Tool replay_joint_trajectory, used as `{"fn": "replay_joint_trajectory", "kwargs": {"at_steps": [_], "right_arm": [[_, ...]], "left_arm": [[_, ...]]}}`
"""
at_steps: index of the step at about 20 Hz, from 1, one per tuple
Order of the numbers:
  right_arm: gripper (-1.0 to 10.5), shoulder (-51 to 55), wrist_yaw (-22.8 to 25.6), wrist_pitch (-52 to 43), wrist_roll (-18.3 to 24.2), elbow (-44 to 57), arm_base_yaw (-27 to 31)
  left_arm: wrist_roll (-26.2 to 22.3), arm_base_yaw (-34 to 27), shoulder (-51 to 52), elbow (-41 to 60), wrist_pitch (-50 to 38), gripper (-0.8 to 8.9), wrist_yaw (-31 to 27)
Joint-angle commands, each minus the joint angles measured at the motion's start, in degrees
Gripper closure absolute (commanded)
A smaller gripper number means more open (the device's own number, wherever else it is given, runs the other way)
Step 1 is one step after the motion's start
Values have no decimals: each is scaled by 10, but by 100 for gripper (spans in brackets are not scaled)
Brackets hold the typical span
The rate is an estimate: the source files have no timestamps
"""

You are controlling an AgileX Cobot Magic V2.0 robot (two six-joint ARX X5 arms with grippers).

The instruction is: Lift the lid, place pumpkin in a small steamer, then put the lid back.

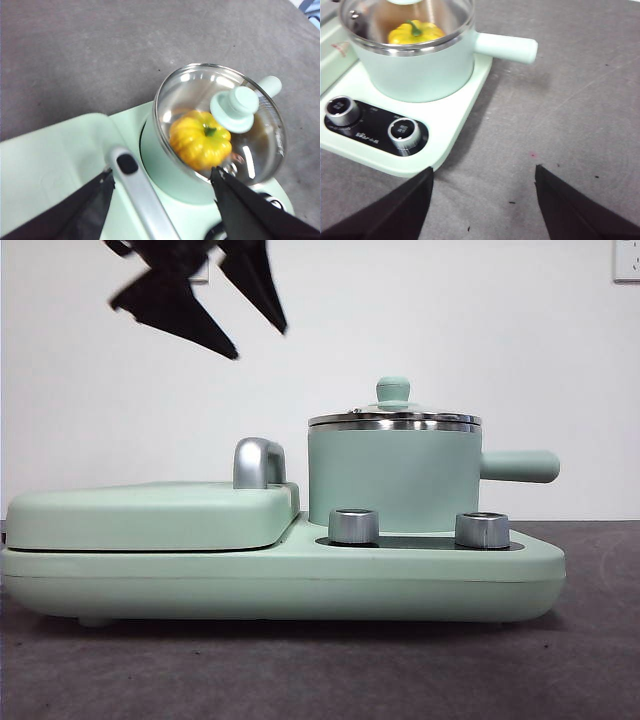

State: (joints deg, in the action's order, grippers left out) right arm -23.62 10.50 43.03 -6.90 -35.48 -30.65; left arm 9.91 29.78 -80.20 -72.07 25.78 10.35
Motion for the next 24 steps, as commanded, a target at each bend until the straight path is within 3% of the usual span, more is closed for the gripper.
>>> {"fn": "replay_joint_trajectory", "kwargs": {"at_steps": [1, 7, 10, 15, 20, 21, 22, 23, 24], "right_arm": [[630, -2, -2, -9, -2, -2, -3], [630, -3, -5, -16, -2, -2, -3], [630, -19, -29, -34, -1, -3, -3], [630, -77, -59, -75, 1, -3, -3], [630, -120, -78, -100, 0, -3, -3], [634, -120, -80, -99, 1, -3, -3], [747, -118, -79, -101, 0, -3, -3], [971, -118, -79, -102, 1, -3, -3], [925, -118, -76, -106, 2, -3, -3]], "left_arm": [[8, -8, 49, 34, 7, 501, -1], [34, -52, 245, 216, 21, 501, -20], [63, -85, 339, 276, 56, 501, -21], [71, -118, 447, 311, 145, 501, -31], [71, -124, 485, 311, 152, 502, -32], [71, -124, 486, 311, 152, 528, -32], [74, -124, 486, 311, 154, 756, -30], [75, -124, 486, 311, 154, 798, -28], [69, -124, 485, 311, 149, 808, -28]]}}
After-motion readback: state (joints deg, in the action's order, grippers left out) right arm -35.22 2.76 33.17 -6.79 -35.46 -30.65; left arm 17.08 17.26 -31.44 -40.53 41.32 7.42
